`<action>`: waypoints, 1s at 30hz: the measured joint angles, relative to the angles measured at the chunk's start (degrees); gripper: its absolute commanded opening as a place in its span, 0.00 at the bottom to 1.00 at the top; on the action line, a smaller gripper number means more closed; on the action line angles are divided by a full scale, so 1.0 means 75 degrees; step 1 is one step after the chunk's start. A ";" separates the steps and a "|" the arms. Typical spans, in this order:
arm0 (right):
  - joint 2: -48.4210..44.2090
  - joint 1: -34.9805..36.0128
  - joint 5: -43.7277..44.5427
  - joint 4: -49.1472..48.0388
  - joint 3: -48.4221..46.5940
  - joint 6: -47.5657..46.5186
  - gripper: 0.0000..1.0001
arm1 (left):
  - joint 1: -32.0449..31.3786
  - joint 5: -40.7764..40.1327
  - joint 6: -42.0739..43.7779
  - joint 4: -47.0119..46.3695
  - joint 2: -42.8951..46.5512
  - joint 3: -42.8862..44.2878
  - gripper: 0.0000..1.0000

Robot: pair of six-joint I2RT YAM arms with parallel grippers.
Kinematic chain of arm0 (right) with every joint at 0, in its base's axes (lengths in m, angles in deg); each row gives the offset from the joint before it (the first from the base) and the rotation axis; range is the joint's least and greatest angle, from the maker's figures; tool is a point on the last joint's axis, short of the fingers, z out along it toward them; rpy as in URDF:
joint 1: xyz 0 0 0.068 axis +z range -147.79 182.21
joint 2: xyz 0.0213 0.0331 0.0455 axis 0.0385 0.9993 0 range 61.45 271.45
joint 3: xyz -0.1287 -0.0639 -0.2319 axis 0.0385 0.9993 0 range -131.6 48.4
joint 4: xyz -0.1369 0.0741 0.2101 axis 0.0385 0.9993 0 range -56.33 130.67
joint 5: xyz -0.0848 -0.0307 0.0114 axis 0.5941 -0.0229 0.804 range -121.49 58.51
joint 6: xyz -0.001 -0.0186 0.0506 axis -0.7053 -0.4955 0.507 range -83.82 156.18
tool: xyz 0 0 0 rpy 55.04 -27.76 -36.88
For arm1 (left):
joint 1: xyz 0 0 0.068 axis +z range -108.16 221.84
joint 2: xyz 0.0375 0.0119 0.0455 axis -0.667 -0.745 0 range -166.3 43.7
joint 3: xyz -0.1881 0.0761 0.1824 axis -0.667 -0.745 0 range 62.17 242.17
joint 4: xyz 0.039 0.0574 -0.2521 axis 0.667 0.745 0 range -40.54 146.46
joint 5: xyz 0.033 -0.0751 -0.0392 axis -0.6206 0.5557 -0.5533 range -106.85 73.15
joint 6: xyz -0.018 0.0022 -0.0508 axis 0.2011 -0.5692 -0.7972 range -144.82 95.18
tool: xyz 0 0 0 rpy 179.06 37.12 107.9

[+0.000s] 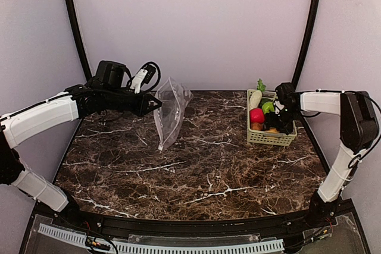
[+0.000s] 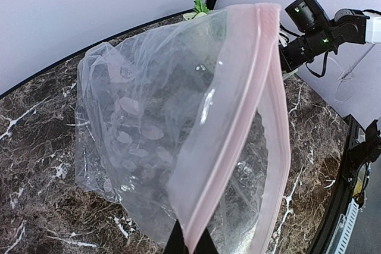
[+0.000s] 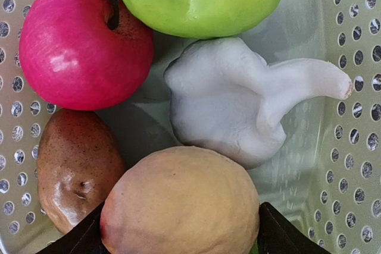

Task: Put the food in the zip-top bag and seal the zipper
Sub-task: Pick up the fake fruit from the bin.

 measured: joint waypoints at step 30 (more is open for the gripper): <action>-0.4025 0.0836 -0.1536 -0.1183 0.0956 -0.0192 0.55 | 0.0000 0.0341 0.0000 -0.0087 0.0003 -0.0003 0.01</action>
